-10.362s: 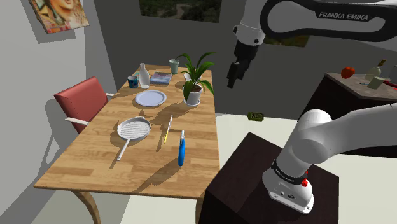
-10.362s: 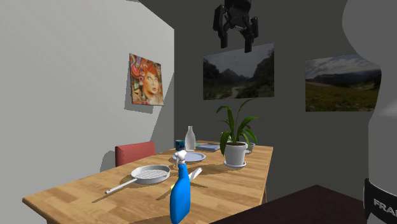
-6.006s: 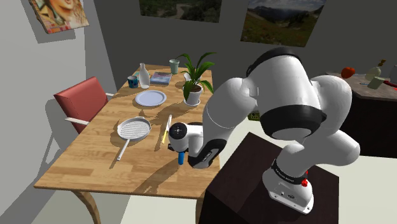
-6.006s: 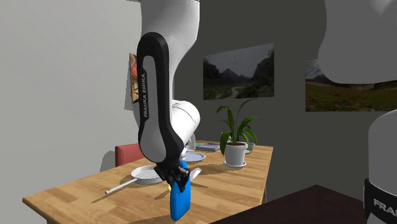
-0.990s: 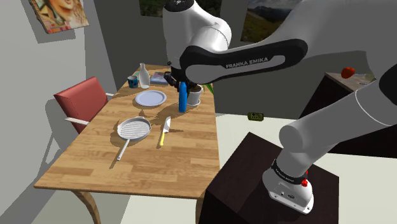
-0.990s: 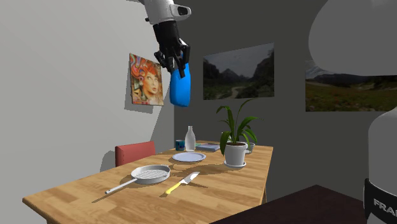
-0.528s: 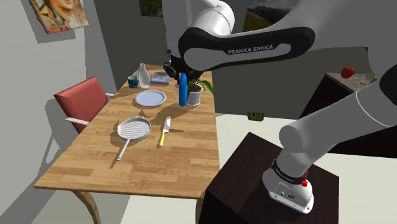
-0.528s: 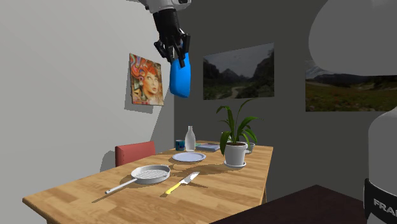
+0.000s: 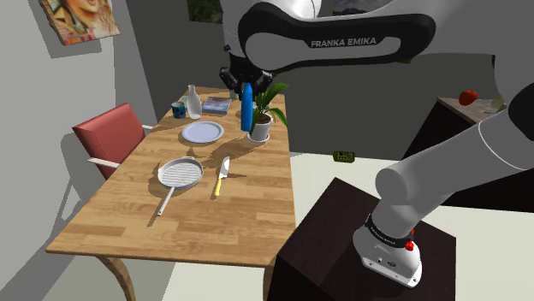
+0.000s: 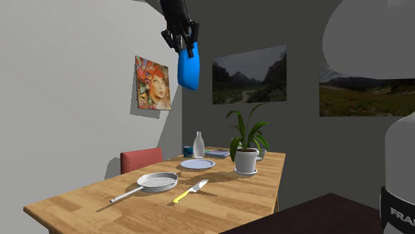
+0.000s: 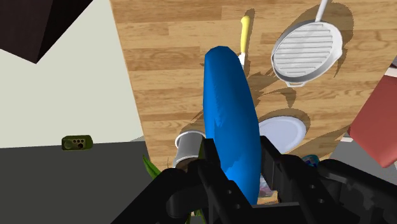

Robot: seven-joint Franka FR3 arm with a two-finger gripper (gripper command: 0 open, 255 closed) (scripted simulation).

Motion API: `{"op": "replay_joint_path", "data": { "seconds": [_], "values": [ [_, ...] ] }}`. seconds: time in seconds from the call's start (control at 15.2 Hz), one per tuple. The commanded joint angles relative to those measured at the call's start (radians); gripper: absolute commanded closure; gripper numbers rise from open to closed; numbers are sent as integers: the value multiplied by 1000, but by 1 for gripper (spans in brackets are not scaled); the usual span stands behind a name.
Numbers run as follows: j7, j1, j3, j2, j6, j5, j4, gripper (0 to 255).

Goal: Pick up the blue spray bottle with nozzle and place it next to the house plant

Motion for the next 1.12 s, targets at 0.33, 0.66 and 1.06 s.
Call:
{"op": "replay_joint_path", "data": {
  "seconds": [0.33, 0.66, 1.06],
  "values": [
    [-20, -17, 1, 21, -89, -12, 110, 255],
    [-32, -31, 8, 43, -154, -25, 193, 255],
    [-102, -63, -41, 82, -123, -53, 206, 255]
  ]
}}
